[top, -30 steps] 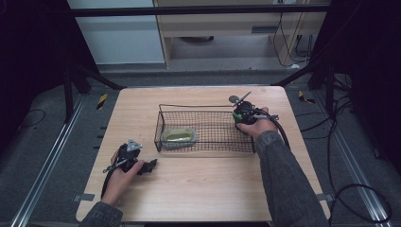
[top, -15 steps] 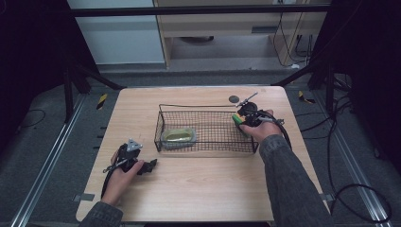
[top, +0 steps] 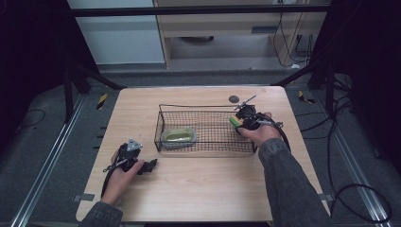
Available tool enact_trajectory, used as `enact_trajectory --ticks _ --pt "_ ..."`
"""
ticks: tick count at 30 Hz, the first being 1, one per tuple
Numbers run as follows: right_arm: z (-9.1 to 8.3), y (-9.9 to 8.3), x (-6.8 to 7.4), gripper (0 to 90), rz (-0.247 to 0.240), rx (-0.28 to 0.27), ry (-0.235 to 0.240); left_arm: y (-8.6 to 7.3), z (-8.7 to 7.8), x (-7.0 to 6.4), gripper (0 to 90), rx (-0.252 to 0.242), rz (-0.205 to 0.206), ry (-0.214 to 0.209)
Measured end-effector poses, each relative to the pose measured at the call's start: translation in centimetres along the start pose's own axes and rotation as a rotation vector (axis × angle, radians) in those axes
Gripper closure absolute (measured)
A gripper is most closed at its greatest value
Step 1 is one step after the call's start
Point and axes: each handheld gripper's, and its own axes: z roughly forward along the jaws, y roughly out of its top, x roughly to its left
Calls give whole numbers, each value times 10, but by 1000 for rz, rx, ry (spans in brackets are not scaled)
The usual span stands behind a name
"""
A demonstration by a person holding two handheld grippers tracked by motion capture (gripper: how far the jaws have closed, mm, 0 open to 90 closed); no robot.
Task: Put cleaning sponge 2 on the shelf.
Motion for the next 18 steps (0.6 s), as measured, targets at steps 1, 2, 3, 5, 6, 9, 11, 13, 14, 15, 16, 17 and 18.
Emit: enact_trajectory --ticks 1,2,3,5,6,9,11,13,14,15,16,17,18 --pt "0 0 1 553 -1 -2 -1 0 0 0 0 0 0 0" --pt "-1 -1 2 542 3 -9 4 0 0 0 0 0 0 0" --pt "-2 -1 3 525 6 -7 7 0 0 0 0 0 -1 0" --pt "-5 -1 4 507 22 -7 22 0 0 0 0 0 0 0" --pt "-7 -2 4 504 24 -12 31 0 0 0 0 0 0 0" --pt "-10 -3 5 491 28 -14 35 0 0 0 0 0 0 0" --pt "-12 -5 4 478 30 -22 35 0 0 0 0 0 0 0" --pt "-14 -5 3 459 35 -29 36 0 0 0 0 0 0 0" --pt "-15 -6 3 444 35 -33 37 0 0 0 0 0 0 1" --pt "-16 -6 3 429 40 -37 34 0 0 0 0 1 0 0" --pt "-17 -7 2 413 42 -44 33 0 0 0 0 1 0 0" --pt "-18 -7 2 396 45 -49 29 0 0 0 0 1 0 0" --pt "-20 -8 1 375 48 -61 26 0 0 0 0 0 0 0"
